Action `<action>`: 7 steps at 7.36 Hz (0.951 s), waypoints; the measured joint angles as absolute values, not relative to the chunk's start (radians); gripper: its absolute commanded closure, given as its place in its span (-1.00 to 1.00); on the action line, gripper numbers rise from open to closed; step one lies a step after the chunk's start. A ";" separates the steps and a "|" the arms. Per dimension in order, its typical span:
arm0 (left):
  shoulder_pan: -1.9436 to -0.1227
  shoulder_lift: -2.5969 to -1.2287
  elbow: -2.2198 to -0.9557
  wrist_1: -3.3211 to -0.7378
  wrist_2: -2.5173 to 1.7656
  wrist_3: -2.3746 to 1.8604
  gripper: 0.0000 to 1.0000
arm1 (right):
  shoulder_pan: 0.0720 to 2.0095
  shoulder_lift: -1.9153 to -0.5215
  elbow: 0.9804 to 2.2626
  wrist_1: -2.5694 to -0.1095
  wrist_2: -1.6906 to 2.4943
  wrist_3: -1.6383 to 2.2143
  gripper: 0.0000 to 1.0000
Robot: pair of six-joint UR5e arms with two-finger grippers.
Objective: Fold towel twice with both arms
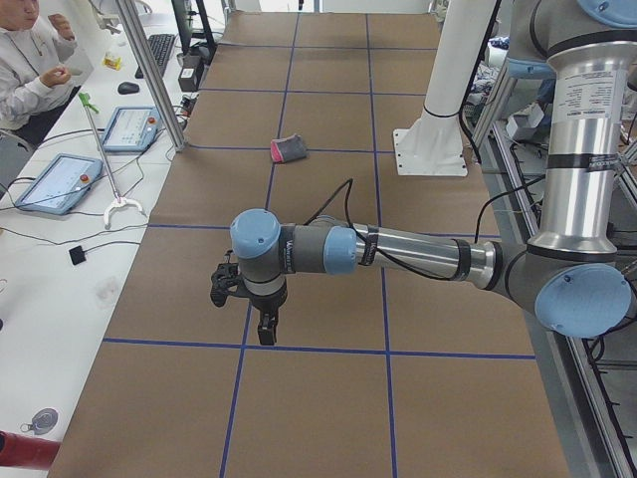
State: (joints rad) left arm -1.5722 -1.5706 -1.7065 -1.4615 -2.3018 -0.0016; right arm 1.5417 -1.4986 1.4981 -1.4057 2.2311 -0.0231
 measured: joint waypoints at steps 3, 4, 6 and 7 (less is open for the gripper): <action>-1.571 -1.571 -1.709 -1.466 -2.302 -0.002 -1.00 | 1.542 -1.500 1.498 -1.406 2.231 -0.013 -1.00; -1.571 -1.571 -1.711 -1.466 -2.302 -0.002 -1.00 | 1.542 -1.500 1.498 -1.407 2.232 -0.010 -1.00; -1.570 -1.571 -1.711 -1.467 -2.302 -0.002 -1.00 | 1.542 -1.503 1.499 -1.407 2.233 -0.008 -1.00; -1.570 -1.571 -1.711 -1.468 -2.303 -0.002 -1.00 | 1.542 -1.505 1.499 -1.406 2.234 -0.008 -1.00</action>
